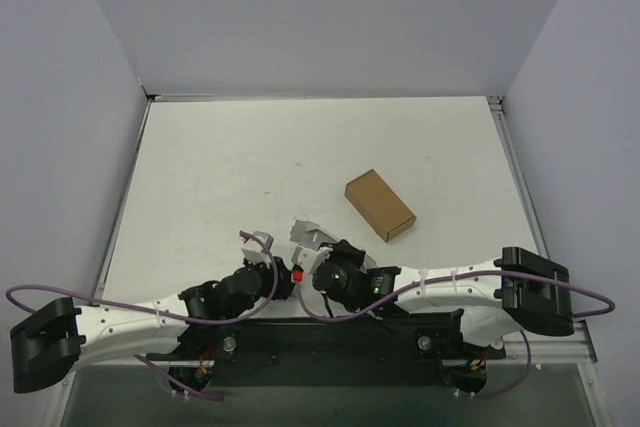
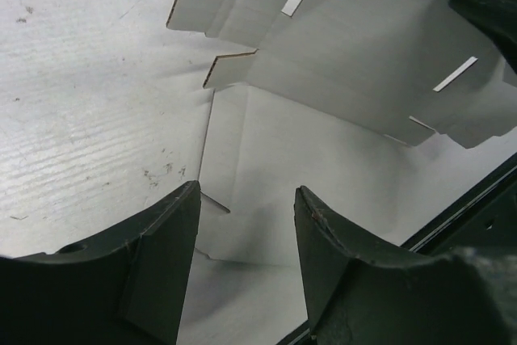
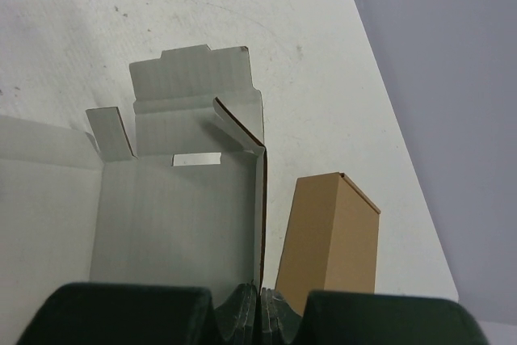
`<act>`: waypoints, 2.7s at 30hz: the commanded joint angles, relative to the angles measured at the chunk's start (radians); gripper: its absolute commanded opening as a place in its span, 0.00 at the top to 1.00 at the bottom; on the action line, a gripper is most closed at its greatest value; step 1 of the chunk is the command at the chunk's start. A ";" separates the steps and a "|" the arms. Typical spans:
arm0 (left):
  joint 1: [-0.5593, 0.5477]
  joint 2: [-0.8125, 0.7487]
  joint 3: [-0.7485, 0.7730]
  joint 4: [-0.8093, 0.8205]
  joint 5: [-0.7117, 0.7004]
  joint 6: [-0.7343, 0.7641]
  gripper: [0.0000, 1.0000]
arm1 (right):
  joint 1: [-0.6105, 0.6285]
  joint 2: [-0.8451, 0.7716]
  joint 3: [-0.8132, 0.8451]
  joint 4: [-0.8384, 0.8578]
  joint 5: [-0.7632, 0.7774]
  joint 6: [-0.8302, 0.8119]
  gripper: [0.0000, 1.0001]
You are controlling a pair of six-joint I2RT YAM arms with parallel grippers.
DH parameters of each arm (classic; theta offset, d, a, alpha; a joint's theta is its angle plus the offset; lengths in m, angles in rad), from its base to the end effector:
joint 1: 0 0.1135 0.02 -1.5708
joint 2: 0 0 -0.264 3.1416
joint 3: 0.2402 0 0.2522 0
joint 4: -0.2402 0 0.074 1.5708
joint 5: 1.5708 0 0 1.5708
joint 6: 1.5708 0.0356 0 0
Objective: Fold the paper box
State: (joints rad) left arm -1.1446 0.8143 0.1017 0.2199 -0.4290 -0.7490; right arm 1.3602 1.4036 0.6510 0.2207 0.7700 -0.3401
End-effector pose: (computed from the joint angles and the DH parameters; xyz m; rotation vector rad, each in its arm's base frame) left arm 0.0784 -0.1369 0.1404 0.1431 2.0942 -0.7454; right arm 0.0831 0.2703 0.1997 -1.1346 1.5811 -0.1412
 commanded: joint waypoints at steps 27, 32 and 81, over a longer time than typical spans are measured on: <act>-0.084 0.704 -0.033 0.699 0.009 -0.147 0.76 | 0.037 0.067 0.045 -0.176 -0.040 0.263 1.00; -0.086 0.707 -0.046 0.711 0.004 -0.162 0.76 | 0.036 0.100 0.045 -0.185 -0.066 0.299 1.00; -0.099 0.697 -0.066 0.625 -0.002 -0.084 0.79 | -0.283 -0.101 0.102 -0.313 -0.694 0.360 0.49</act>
State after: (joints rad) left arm -1.2266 1.4616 0.0643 0.9722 -0.4923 -0.8829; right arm 1.1908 1.3590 0.7921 -0.0795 0.4690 0.0254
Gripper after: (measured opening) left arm 0.224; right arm 0.462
